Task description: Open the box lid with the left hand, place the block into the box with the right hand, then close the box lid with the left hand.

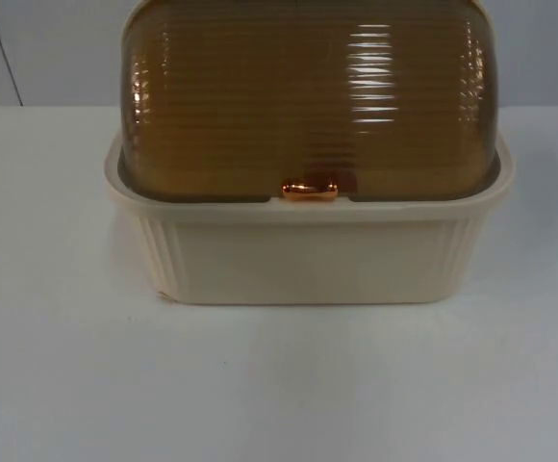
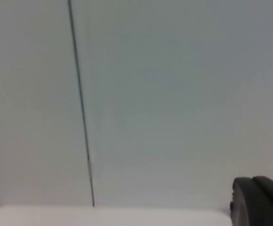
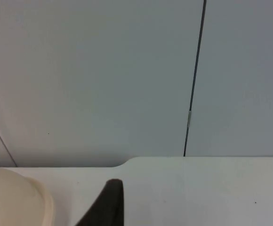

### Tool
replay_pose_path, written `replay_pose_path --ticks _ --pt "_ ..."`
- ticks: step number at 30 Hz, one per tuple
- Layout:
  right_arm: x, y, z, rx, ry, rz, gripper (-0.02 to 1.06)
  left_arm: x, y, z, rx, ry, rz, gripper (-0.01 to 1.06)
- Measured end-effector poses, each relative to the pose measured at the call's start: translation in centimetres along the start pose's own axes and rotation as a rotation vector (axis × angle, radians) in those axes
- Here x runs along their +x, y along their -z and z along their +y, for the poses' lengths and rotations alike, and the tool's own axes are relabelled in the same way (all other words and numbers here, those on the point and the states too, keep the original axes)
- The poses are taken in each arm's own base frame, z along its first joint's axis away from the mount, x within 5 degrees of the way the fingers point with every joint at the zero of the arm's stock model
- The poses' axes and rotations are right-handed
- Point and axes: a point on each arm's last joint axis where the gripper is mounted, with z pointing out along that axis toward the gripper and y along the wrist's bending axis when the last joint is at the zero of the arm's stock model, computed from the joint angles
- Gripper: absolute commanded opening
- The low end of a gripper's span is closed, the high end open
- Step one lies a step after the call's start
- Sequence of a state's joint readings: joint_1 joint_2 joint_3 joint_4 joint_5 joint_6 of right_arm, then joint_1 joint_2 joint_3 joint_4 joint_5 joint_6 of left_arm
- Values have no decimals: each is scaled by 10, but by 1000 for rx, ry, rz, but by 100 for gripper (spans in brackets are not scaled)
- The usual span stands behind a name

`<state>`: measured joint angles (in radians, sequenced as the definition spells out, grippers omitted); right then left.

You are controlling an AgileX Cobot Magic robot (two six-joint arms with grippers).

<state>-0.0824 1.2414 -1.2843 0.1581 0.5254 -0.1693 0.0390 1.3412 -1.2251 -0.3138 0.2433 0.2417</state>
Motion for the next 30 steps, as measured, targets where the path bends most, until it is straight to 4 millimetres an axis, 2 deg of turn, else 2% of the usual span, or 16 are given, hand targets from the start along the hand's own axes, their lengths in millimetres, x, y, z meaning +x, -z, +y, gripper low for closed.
replay_pose_path --ticks 8,10,11,12,14,15,16,18,23,30 --pt "0 0 0 0 0 0 105 14 -4 2 -7 -59 95 0" --pt "0 0 0 0 0 0 105 16 -4 3 -8 -65 106 3" --pt "0 0 0 0 0 0 105 16 -4 3 -8 -65 106 10" --pt "0 0 0 0 0 0 105 16 -4 3 -8 -67 106 22" --pt "0 0 0 0 0 0 105 16 -4 3 -8 -67 108 56" --pt "0 0 0 0 0 0 105 16 -4 3 -7 -67 113 56" --pt "0 0 0 0 0 0 105 17 -4 3 -5 -65 117 67" --pt "0 0 0 0 0 0 105 18 -4 2 -3 -58 124 106" --pt "0 0 0 0 5 0 105 19 -2 1 4 -53 152 105" --pt "0 0 0 0 5 2 105 7 15 -1 7 -40 88 105"
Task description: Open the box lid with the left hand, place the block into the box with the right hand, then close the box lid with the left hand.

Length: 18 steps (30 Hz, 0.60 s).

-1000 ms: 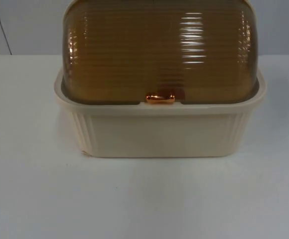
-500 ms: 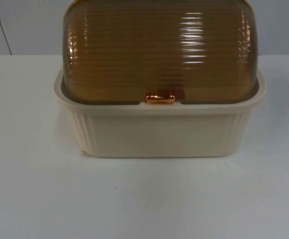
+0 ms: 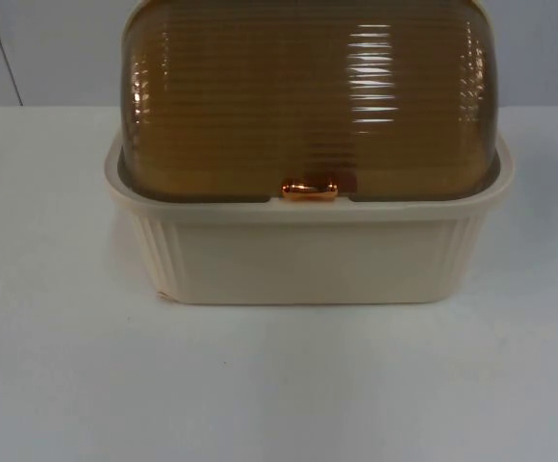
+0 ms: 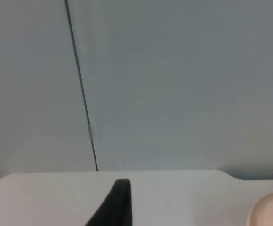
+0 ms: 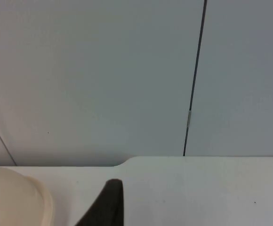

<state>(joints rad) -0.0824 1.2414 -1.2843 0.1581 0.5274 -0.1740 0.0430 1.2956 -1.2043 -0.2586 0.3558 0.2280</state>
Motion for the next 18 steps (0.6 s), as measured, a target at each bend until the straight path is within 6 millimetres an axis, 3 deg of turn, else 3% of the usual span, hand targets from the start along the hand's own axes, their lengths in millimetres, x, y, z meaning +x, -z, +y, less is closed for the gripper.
replay_pose_path --ticks 18 --pt "-1 0 0 1 0 -8 105 -10 7 1 -13 4 -86 105"
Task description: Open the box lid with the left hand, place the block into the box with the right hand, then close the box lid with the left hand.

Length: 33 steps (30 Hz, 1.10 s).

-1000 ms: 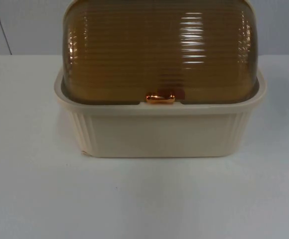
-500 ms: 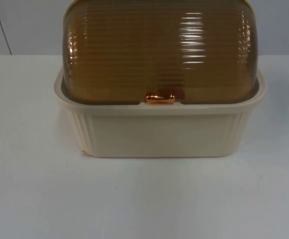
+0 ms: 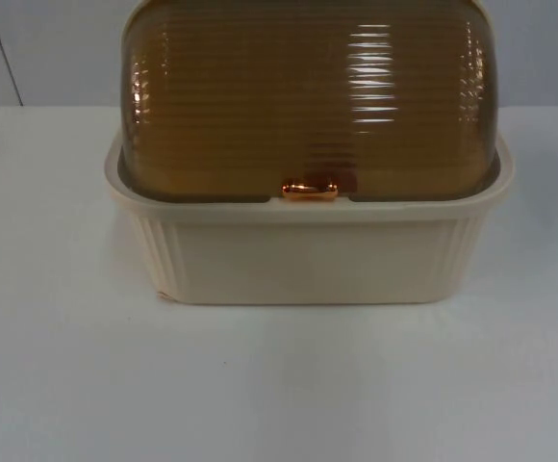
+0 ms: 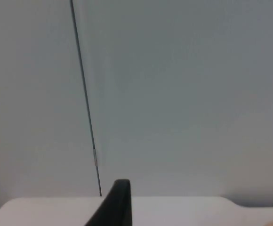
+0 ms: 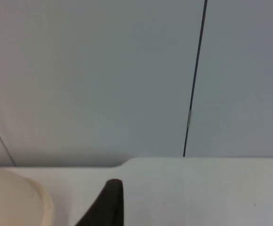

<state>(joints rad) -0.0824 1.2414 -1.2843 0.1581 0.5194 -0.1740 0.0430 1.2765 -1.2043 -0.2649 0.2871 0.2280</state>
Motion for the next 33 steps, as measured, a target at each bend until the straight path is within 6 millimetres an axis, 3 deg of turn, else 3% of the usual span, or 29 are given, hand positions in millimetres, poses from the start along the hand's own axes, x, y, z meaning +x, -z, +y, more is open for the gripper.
replay_pose_path --ticks 9,19,22,25,26,31,32,33 --pt "-4 0 -1 7 0 -41 105 -5 4 0 -8 -1 -45 105" --pt "6 0 -2 24 58 71 105 8 15 -3 26 -43 133 105" --pt "12 8 -2 24 64 90 105 0 40 -5 27 -90 112 105" --pt "16 34 0 31 73 56 105 -15 80 -7 4 -146 25 105" --pt "16 34 0 31 73 56 105 -15 80 -7 4 -146 25 105" --pt "16 106 5 48 90 -108 105 -27 161 -13 -3 -176 -122 105" --pt "16 106 5 48 90 -108 105 -27 161 -13 -3 -176 -122 105" --pt "15 120 6 53 94 -145 105 -29 178 -14 -6 -179 -166 105"
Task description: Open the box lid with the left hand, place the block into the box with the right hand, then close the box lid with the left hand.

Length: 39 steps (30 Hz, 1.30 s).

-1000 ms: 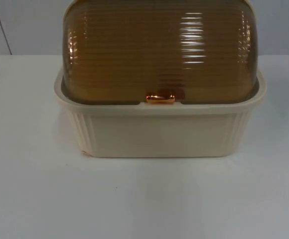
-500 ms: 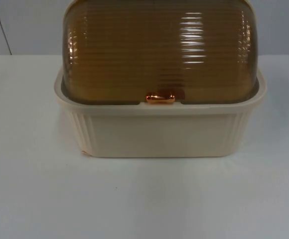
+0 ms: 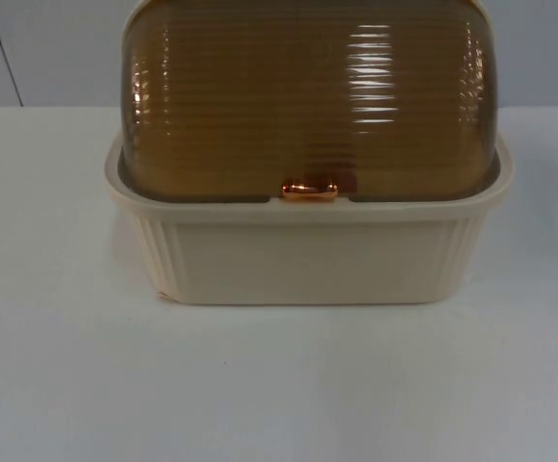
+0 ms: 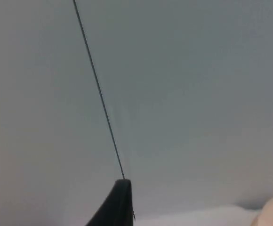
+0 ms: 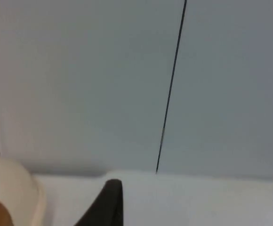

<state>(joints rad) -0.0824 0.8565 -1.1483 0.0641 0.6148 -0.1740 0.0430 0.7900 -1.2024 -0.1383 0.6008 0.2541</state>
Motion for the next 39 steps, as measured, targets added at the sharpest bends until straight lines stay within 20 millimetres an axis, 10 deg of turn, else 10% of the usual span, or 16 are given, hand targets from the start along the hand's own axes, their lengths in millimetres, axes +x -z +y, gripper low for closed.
replay_pose_path --ticks 16,30,39 --pt "15 183 5 -2 35 -442 105 -3 180 -16 -43 -59 -468 105" --pt "47 270 1 1 7 -781 105 15 241 -26 -57 -123 -639 105" --pt "74 284 3 -11 13 -708 105 37 266 -30 -17 -132 -630 105"
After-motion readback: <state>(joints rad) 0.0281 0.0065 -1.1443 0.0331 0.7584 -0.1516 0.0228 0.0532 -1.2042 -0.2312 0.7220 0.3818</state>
